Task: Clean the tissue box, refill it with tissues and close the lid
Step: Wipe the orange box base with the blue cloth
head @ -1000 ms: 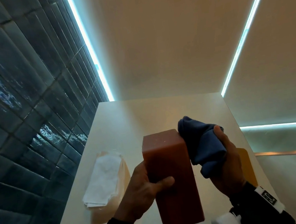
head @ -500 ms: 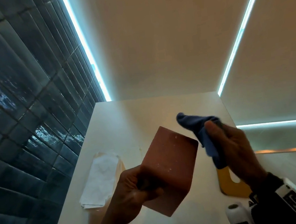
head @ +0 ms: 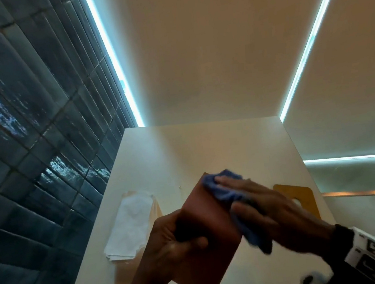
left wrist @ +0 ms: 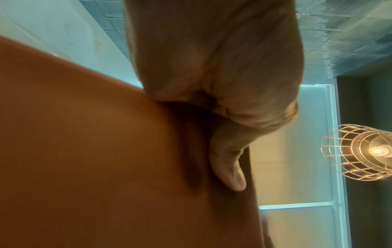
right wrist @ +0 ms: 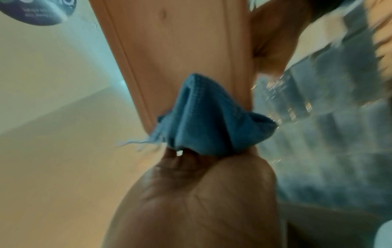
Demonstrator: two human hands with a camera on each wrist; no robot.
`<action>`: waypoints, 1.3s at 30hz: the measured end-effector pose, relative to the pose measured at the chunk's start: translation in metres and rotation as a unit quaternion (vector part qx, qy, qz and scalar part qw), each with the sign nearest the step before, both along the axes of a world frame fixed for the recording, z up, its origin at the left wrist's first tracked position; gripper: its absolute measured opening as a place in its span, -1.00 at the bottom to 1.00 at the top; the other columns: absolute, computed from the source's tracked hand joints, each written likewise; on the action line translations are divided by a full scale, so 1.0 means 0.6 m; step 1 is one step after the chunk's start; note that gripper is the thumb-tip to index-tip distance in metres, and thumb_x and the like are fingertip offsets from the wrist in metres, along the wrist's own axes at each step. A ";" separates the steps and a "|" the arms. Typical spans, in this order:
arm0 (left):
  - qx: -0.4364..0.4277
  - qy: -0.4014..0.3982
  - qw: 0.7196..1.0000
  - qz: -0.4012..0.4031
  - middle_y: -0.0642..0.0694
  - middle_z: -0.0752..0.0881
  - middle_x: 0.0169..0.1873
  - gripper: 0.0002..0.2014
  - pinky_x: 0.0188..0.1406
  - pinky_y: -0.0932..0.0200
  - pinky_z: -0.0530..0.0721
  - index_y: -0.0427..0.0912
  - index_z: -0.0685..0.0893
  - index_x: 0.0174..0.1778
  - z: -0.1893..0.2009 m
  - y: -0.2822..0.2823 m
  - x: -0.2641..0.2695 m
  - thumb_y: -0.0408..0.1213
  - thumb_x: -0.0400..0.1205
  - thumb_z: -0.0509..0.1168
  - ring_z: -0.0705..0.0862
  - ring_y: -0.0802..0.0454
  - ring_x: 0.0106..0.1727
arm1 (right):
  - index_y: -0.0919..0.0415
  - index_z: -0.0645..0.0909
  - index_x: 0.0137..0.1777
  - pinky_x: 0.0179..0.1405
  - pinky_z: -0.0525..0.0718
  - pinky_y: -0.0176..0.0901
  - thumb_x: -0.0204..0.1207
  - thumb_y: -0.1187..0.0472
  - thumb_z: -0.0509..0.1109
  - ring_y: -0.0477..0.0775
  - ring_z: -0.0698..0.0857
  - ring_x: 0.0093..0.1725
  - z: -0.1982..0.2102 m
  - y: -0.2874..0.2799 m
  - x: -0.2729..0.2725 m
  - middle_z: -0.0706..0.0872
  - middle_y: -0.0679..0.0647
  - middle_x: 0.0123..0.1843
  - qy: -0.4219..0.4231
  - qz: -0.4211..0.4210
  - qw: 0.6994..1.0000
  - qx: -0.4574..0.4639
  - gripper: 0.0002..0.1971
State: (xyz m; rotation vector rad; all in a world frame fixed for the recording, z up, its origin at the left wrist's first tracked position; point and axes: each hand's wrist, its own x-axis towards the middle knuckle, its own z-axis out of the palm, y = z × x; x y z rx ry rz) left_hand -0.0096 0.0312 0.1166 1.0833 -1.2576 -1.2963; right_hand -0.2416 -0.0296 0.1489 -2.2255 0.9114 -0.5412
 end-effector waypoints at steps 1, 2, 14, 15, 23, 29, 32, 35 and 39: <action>-0.003 -0.012 1.000 0.005 -0.09 0.88 -0.17 -0.65 -0.13 0.26 0.75 -0.15 0.81 -0.06 0.000 -0.002 -0.004 -0.23 0.23 0.55 0.83 0.05 -0.12 | -0.18 0.26 0.62 0.67 0.22 -0.04 0.69 -0.13 0.08 -0.37 0.17 0.62 -0.004 -0.012 0.001 0.22 -0.33 0.66 -0.003 -0.046 0.999 0.026 -0.50; -0.012 -0.025 1.000 0.005 -0.07 0.88 -0.18 -0.68 -0.15 0.29 0.74 -0.12 0.82 -0.09 0.000 -0.005 -0.007 -0.21 0.23 0.55 0.84 0.07 -0.14 | -0.19 0.26 0.62 0.66 0.24 0.00 0.67 -0.17 0.05 -0.40 0.16 0.62 -0.006 -0.019 0.005 0.21 -0.34 0.66 0.002 -0.064 0.997 0.034 -0.49; 0.001 -0.002 1.000 -0.008 -0.05 0.88 -0.16 -0.71 -0.12 0.31 0.72 -0.19 0.80 -0.06 -0.006 -0.007 -0.013 -0.34 0.30 0.55 0.83 0.09 -0.09 | -0.13 0.36 0.58 0.61 0.32 -0.13 0.72 -0.09 0.07 -0.26 0.32 0.59 -0.021 0.006 0.025 0.37 -0.21 0.63 -0.056 -0.067 0.996 0.026 -0.56; -0.004 -0.023 1.000 -0.002 -0.01 0.88 -0.19 -0.69 -0.15 0.35 0.71 -0.16 0.80 -0.10 -0.005 -0.009 -0.015 -0.24 0.25 0.56 0.82 0.13 -0.14 | -0.14 0.38 0.56 0.54 0.41 -0.22 0.74 -0.06 0.09 -0.27 0.40 0.52 -0.022 -0.002 0.031 0.42 -0.19 0.60 -0.065 -0.127 0.987 0.076 -0.59; -0.048 0.008 0.998 -0.026 0.04 0.86 0.00 -0.67 -0.04 0.33 0.73 -0.11 0.79 0.06 0.004 -0.013 -0.014 -0.45 0.39 0.43 0.83 0.06 0.00 | -0.01 0.26 0.63 0.70 0.04 -0.08 0.72 -0.08 0.06 -0.12 0.11 0.70 -0.005 0.035 0.051 0.22 -0.09 0.70 0.032 0.110 0.976 -0.187 -0.50; -0.015 -0.017 1.000 0.022 0.02 0.88 -0.19 -0.73 -0.18 0.36 0.72 -0.18 0.78 -0.10 0.004 -0.013 -0.014 -0.41 0.28 0.52 0.83 0.13 -0.15 | -0.27 0.60 0.20 0.21 0.62 -0.13 0.64 -0.20 0.09 -0.11 0.68 0.22 -0.025 -0.021 0.047 0.74 -0.26 0.19 -0.042 -0.201 0.978 0.037 -0.71; -0.020 -0.048 0.999 0.014 0.08 0.88 -0.14 -0.67 -0.15 0.40 0.71 -0.13 0.74 -0.03 0.012 -0.019 -0.010 -0.44 0.31 0.52 0.83 0.13 -0.12 | -0.30 0.39 0.48 0.58 0.35 -0.06 0.63 -0.31 -0.01 -0.32 0.36 0.54 -0.015 0.003 0.055 0.41 -0.33 0.56 -0.001 -0.125 0.992 0.002 -0.54; -0.038 0.001 0.999 -0.022 0.04 0.87 -0.01 -0.68 -0.04 0.33 0.73 -0.18 0.77 0.07 0.015 -0.016 -0.009 -0.45 0.41 0.53 0.83 0.05 0.01 | -0.19 0.18 0.62 0.69 0.01 -0.12 0.67 -0.26 -0.07 -0.32 0.07 0.67 0.004 0.037 0.064 0.16 -0.28 0.69 0.013 0.038 0.994 -0.098 -0.47; -0.040 0.013 0.999 -0.001 -0.04 0.86 0.01 -0.67 -0.03 0.27 0.75 -0.06 0.78 0.06 0.012 -0.012 -0.010 -0.29 0.36 0.52 0.83 -0.02 0.01 | -0.09 0.26 0.62 0.68 0.16 0.04 0.71 -0.15 0.01 -0.19 0.16 0.67 -0.001 0.024 0.057 0.27 -0.18 0.68 -0.028 0.066 0.992 -0.101 -0.50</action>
